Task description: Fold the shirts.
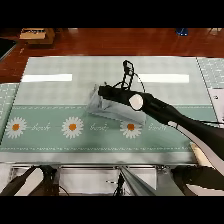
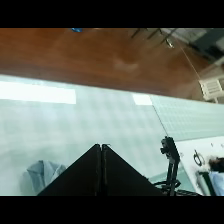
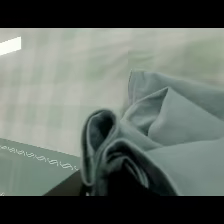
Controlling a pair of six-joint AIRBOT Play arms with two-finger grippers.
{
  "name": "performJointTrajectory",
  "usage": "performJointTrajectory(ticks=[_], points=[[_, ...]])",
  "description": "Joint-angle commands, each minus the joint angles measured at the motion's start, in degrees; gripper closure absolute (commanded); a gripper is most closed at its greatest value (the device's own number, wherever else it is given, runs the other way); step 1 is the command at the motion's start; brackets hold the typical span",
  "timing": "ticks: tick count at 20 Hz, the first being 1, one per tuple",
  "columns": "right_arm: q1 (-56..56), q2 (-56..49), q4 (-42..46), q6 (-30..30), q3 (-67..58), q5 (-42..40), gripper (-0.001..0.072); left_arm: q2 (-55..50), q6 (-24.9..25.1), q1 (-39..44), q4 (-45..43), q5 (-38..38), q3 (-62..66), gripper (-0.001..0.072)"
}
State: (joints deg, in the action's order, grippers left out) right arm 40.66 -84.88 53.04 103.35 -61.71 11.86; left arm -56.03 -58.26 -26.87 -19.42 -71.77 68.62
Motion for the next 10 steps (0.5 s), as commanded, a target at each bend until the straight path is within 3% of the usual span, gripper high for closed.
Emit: performJointTrajectory(ticks=[1,2,5,7,10], points=[[2.8,-1.8,-2.6,-0.3,0.0,-1.5,0.0334,0.5,-0.1,3.1,-5.8,0.6,-0.2,0.0691],[3.1,-1.5,-2.6,-0.4,0.0,-1.4,0.0280,0.5,-0.1,3.8,-6.6,0.6,-0.2,0.0692],[0.3,3.8,2.3,-3.2,0.0,3.7,0.0286,0.5,-0.1,4.6,-6.8,0.6,-0.2,0.0691],[-5.6,9.7,15.8,-3.1,0.0,17.7,0.0289,0.4,-0.1,4.6,-6.8,0.6,-0.2,0.0691],[-18.6,18.8,40.7,-1.8,0.0,51.1,0.0292,0.4,-0.1,4.6,-6.8,0.6,-0.2,0.0691]])
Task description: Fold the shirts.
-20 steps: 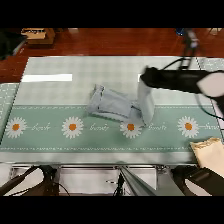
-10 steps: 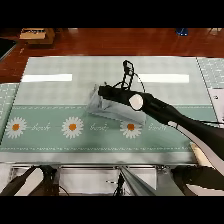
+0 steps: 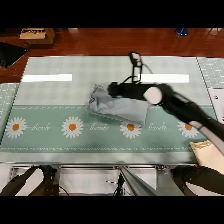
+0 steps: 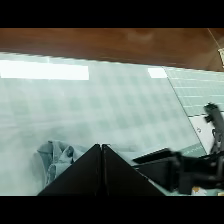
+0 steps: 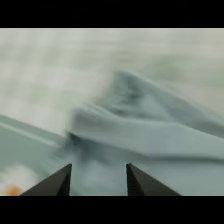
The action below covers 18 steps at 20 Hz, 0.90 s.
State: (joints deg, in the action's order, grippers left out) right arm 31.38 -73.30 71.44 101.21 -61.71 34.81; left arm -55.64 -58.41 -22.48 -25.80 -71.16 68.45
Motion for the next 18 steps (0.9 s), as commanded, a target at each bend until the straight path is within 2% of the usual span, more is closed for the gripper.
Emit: performJointTrajectory(ticks=[1,2,3,5,7,8,10,14,18], points=[[-13.8,9.1,29.5,-1.9,0.2,36.9,0.0291,-0.1,0.1,0.2,-0.5,0.0,0.0,0.0691],[-19.3,10.6,33.3,-6.1,0.9,42.7,0.0288,-0.2,0.1,0.2,-0.4,0.0,0.0,0.0691],[-25.2,11.7,31.6,-9.6,2.3,45.4,0.0288,-0.3,0.1,0.2,-0.4,0.0,0.0,0.0691],[-38.1,12.7,16.7,-12.8,6.7,46.1,0.0281,-0.5,0.1,0.2,-0.4,0.0,0.0,0.0691],[-47.6,12.6,-3.0,-16.5,13.0,40.8,0.0185,-0.6,0.1,0.2,-0.5,0.0,0.0,0.0691],[-50.2,12.6,-10.8,-18.0,16.3,37.3,0.0184,-0.6,0.1,0.2,-0.5,-0.1,0.0,0.0691],[-50.8,12.6,-18.9,-18.6,21.7,30.4,0.0184,-0.6,0.1,0.2,-0.8,-1.6,0.0,0.0691],[-43.7,12.2,-28.0,-20.6,28.8,17.1,0.0184,-0.6,-0.7,0.3,-6.1,-3.0,0.0,0.0691],[-33.4,5.9,-34.0,-21.9,28.9,10.1,0.0184,-0.6,-1.5,0.4,-7.5,-3.0,0.0,0.0691]])
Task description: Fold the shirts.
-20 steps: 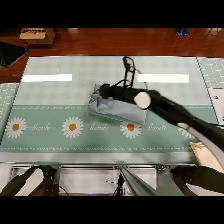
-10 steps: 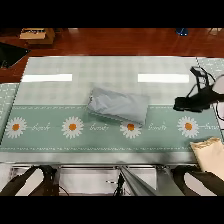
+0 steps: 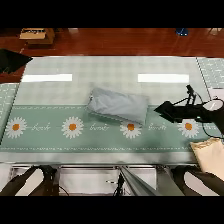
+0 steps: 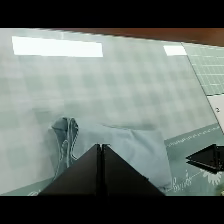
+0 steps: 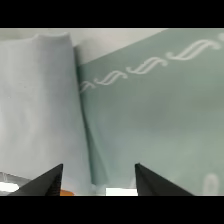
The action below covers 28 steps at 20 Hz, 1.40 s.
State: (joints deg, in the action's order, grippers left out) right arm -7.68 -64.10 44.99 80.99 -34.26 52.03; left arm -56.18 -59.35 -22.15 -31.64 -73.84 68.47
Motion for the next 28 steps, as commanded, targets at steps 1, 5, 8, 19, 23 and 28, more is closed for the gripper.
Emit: performJointTrajectory(ticks=[1,5,8,19,23,28], points=[[8.3,-5.1,-10.4,-3.0,1.4,-9.2,0.0184,0.0,-0.5,0.0,-1.6,-0.3,0.0,0.0691],[16.5,-10.3,-17.7,-4.1,1.4,-15.1,0.0204,0.0,-0.5,0.0,-1.6,-0.8,0.0,0.0691],[18.2,-10.5,-18.9,-8.4,0.6,-12.8,0.0572,-0.1,-0.5,0.0,-1.6,-0.8,0.0,0.0691],[-7.7,17.5,13.5,8.4,-25.1,22.1,0.0687,-3.7,-0.3,0.0,-1.9,1.9,-3.2,0.0691],[-25.8,24.9,27.0,7.9,-30.7,41.0,0.0688,-4.0,0.8,0.0,-1.9,3.9,-9.3,0.0691],[-42.6,27.9,44.0,7.3,-30.7,49.3,0.0687,-4.0,3.8,0.0,-1.8,4.9,-11.4,0.0691]])
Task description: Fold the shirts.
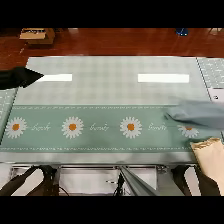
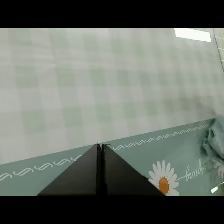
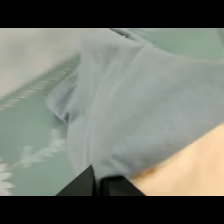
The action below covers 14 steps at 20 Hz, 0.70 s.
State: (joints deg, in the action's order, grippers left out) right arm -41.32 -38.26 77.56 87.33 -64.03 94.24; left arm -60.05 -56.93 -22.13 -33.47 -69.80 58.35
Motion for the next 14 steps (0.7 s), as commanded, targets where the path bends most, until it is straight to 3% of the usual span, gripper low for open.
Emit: performJointTrajectory(ticks=[1,6,10,14], points=[[-11.1,2.1,15.2,1.1,-0.9,8.3,0.0687,-0.1,1.4,0.0,0.0,0.9,-1.3,0.0691],[-16.8,2.1,26.3,1.5,-0.9,12.1,0.0687,-0.6,1.4,0.0,0.0,5.4,-1.3,0.0691],[-21.8,2.1,33.0,1.3,-0.9,11.9,0.0687,-4.8,1.4,0.0,0.0,15.7,-1.3,0.0690],[-28.0,2.1,35.8,-2.9,-0.9,11.4,0.0686,-10.2,4.1,0.0,0.0,20.3,-1.2,0.0690]])
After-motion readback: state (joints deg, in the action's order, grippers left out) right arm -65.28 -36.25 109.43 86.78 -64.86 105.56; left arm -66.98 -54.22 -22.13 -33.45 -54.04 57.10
